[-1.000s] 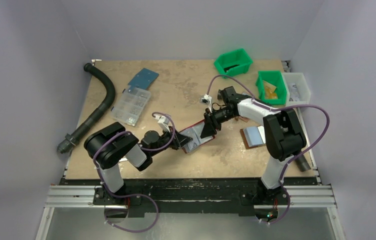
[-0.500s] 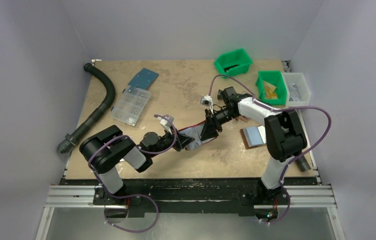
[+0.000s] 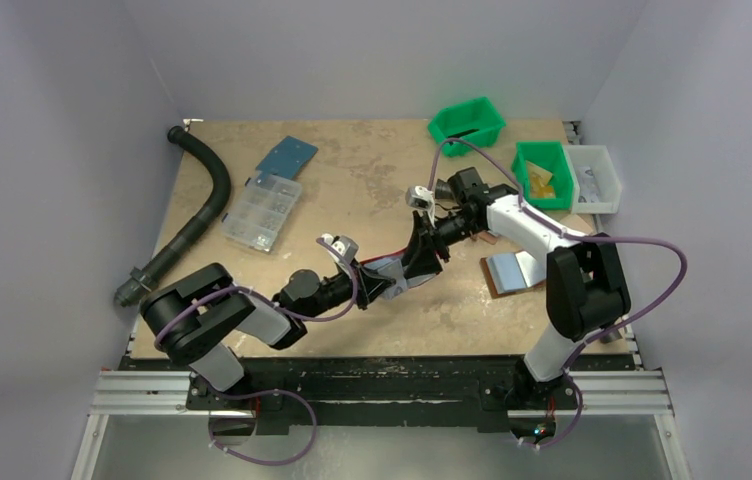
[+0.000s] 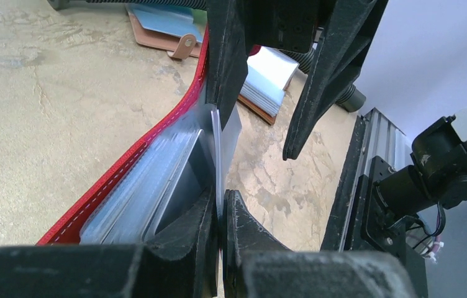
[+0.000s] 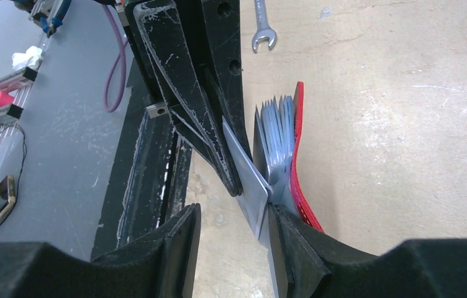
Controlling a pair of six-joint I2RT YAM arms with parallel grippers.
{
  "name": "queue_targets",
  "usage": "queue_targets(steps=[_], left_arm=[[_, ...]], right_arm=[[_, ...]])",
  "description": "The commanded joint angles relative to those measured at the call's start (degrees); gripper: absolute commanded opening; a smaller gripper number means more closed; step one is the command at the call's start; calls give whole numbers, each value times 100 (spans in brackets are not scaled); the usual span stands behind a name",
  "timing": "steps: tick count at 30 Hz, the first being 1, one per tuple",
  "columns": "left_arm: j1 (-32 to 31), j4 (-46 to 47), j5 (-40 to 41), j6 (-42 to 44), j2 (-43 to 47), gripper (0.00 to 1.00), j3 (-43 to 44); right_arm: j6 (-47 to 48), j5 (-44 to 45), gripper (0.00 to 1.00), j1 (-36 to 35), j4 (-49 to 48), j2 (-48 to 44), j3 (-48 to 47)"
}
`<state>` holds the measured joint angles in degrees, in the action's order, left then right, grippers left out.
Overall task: Take the credit cards out of the card holder
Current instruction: Remove the credit card from the card holder.
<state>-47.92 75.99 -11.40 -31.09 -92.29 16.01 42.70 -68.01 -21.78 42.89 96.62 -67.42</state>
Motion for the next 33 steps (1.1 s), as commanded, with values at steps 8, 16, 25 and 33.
queue_targets(steps=[8, 16, 25, 33], left_arm=[[-271, 447, 129, 748, 486, 0, -11], [-372, 465, 168, 797, 543, 0, 55], [-428, 470, 230, 789, 612, 0, 116], [-465, 473, 315, 771, 694, 0, 148]], right_arm=[[2040, -661, 52, -36, 1319, -88, -108], [2122, -624, 51, -96, 1400, 0, -154], [90, 12, 52, -190, -565, -483, 406], [336, -55, 51, -440, -298, -321, 303]])
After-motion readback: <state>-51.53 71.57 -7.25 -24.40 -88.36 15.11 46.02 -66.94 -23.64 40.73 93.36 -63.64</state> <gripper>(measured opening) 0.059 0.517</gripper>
